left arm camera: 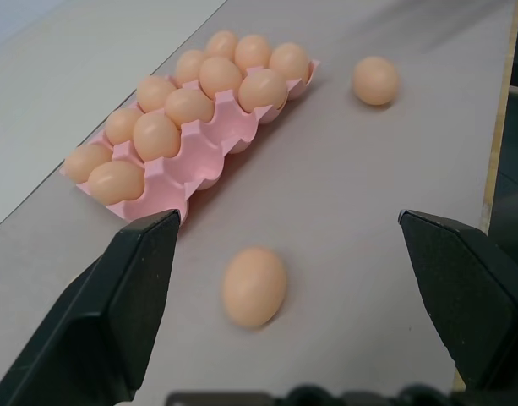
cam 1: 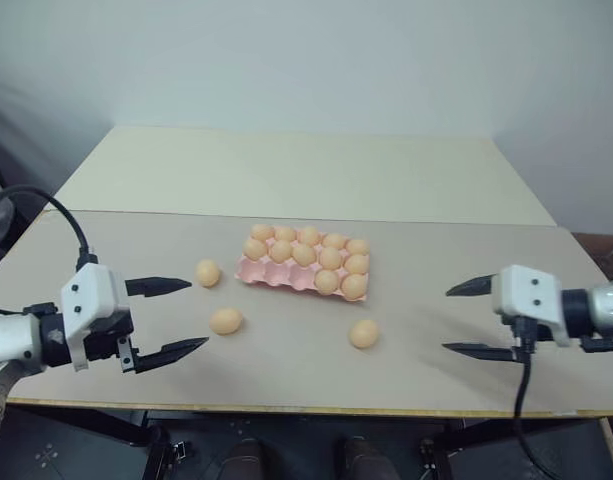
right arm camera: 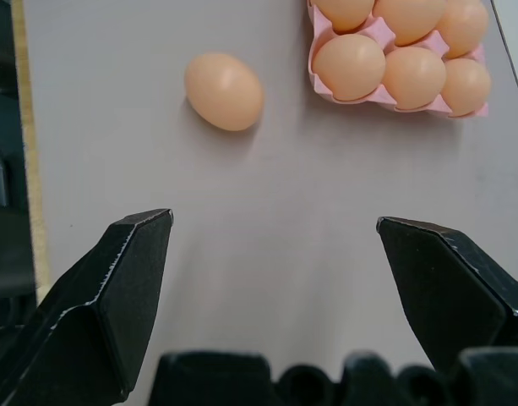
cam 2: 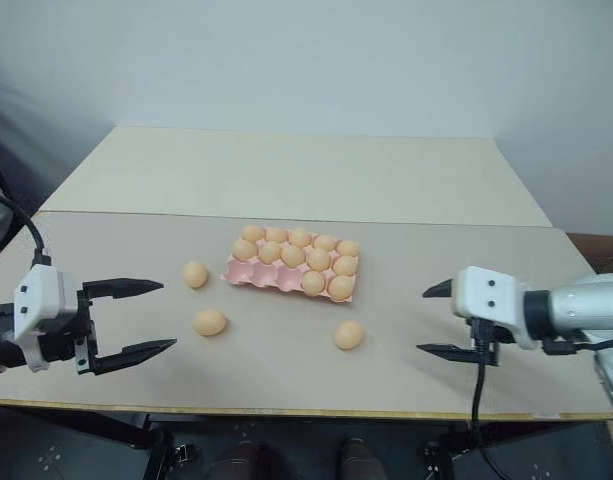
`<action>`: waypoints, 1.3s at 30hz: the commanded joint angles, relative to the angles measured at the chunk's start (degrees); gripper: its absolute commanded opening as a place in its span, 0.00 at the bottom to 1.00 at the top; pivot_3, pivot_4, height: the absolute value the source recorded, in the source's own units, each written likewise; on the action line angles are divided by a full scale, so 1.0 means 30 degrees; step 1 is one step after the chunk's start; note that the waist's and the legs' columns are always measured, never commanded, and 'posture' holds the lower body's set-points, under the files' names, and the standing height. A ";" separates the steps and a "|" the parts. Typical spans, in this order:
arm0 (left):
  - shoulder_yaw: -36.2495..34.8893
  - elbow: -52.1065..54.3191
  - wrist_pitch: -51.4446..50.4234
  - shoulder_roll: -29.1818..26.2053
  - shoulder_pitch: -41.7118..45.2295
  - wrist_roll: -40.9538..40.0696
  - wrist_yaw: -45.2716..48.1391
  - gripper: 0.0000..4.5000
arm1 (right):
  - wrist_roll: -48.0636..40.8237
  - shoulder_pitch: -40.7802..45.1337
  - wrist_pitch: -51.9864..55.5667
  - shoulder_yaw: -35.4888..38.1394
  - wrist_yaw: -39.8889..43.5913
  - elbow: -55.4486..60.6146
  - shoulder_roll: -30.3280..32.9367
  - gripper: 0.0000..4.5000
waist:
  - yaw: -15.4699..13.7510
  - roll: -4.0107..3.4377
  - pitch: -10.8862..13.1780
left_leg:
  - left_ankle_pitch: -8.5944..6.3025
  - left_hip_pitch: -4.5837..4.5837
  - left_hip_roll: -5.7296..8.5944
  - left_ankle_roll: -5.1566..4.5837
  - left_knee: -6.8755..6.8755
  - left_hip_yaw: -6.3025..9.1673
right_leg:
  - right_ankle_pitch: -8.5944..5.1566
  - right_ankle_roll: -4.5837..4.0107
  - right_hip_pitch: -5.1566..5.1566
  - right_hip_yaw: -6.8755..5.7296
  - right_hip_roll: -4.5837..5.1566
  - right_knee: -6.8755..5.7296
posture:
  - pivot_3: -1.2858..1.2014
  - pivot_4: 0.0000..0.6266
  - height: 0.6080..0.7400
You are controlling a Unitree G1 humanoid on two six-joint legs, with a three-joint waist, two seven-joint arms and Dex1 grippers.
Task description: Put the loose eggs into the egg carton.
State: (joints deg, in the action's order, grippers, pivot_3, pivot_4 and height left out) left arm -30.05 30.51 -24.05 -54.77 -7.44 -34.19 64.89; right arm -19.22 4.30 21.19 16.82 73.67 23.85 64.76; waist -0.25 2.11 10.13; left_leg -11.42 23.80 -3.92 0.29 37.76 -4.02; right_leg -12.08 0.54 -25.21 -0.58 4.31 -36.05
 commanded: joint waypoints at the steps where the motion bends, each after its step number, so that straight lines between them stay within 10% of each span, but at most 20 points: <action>1: -0.0647 0.0101 0.0201 -0.0186 0.0037 -0.0415 0.0196 1.00 | -0.0484 -0.0311 0.0052 0.1376 0.0297 0.0354 0.0603 1.00 | -0.0019 0.0000 0.0000 | 0.0000 -0.0002 0.0000 0.0001 0.0000 0.0000 | 0.0000 -0.0001 0.0000 -0.0001 0.0001 -0.0001 | 0.52 0.24 1.00; 10: -0.0411 -0.0061 0.0202 -0.0262 0.0362 -0.0294 0.0316 1.00 | -0.0639 -0.0573 0.0275 0.1243 -0.0141 0.0650 0.0383 1.00 | -0.0075 0.0000 0.0000 | -0.0001 0.0001 0.0003 0.0002 0.0000 0.0002 | -0.0001 0.0000 -0.0002 -0.0001 0.0002 0.0000 | 0.52 0.24 1.00; 27: 0.0599 0.0078 0.0214 -0.0011 0.1119 -0.0251 -0.0199 1.00 | 0.3460 0.4882 -0.0123 -0.9078 -0.3937 -0.1727 -0.5250 1.00 | 0.0043 0.0013 -0.0004 | 0.0004 0.0028 0.0007 -0.0008 0.0001 0.0007 | 0.0000 0.0001 -0.0016 -0.0002 -0.0011 -0.0006 | 0.52 0.24 1.00; 39: 0.0111 0.0282 0.0142 -0.0121 0.0535 -0.0304 -0.0181 1.00 | 0.4350 0.6004 -0.0382 -1.0802 -0.3791 -0.3231 -0.6795 0.96 | 0.0017 0.0013 -0.0005 | 0.0005 0.0021 0.0004 -0.0008 0.0004 0.0008 | 0.0000 0.0001 -0.0012 -0.0006 -0.0015 -0.0016 | 0.52 0.24 1.00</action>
State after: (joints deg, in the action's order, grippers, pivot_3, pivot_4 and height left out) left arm -27.86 30.11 -23.99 -54.72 -5.75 -34.12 64.48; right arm -6.49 21.41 21.35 -15.55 62.01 13.74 44.21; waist -0.20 2.14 10.12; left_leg -11.40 23.86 -3.91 0.27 37.77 -4.00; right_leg -12.08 0.55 -25.24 -0.60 4.27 -36.10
